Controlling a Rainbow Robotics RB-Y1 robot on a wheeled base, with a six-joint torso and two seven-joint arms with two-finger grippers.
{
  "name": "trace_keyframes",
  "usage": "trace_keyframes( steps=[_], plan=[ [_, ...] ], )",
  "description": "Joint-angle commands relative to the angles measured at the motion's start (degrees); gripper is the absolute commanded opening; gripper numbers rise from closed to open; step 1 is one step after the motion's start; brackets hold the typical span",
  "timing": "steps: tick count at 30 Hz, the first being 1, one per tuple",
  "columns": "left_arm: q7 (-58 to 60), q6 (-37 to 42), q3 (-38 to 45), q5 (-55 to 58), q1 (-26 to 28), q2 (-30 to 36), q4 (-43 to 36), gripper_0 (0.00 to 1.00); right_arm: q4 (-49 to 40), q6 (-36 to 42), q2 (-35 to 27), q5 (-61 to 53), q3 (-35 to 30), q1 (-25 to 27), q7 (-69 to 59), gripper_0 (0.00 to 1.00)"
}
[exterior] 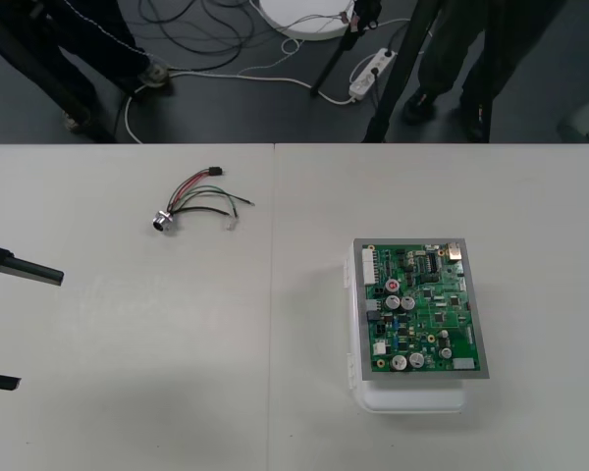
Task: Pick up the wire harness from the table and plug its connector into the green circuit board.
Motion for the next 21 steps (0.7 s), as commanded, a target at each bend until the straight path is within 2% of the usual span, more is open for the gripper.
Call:
trace_keyframes(
  steps=[1,21],
  plan=[
    [3.0,0.6,1.9,0.0,-0.7,0.3,0.1,1.0,0.3,-0.5,-2.6,-0.9,0.6,0.9,2.5,1.0],
    [3.0,0.6,1.9,0.0,-0.7,0.3,0.1,1.0,0.3,-0.5,-2.6,-0.9,0.6,0.9,2.5,1.0]
  ],
)
